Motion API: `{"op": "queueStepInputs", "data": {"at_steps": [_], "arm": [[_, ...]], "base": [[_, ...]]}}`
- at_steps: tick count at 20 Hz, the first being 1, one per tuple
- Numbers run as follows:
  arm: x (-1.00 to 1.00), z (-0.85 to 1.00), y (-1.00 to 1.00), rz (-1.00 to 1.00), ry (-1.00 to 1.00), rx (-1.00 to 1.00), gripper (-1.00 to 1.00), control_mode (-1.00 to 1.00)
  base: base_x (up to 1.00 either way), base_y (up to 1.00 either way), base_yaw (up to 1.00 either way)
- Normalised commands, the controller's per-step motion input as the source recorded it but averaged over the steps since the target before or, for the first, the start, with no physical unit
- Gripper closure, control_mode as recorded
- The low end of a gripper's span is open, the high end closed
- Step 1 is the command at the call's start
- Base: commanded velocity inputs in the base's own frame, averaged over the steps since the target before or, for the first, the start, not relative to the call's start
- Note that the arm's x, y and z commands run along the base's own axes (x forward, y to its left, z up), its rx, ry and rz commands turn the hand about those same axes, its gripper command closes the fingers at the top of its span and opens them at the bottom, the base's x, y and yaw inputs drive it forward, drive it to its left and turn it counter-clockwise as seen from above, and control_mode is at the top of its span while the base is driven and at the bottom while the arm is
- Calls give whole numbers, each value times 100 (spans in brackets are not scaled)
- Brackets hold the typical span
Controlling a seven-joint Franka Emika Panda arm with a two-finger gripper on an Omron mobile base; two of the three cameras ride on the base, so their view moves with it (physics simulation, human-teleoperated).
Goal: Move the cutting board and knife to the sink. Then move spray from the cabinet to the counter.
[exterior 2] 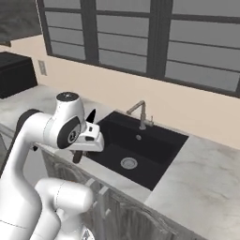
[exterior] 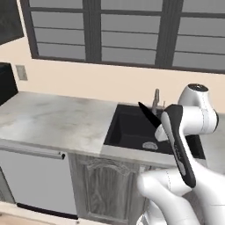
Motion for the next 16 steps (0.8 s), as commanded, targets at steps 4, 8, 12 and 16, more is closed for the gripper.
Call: {"op": "queueStepInputs", "data": {"at_steps": [4,8,12,16], "arm": [[0,0,0,0,0,0,100,100],[0,0,0,0,0,0,100,100],[0,0,0,0,0,0,100,100],[0,0,0,0,0,0,100,100]], "base": [[100,0,-19],[100,0,-47],[89,6,-46],[76,2,-33]]}}
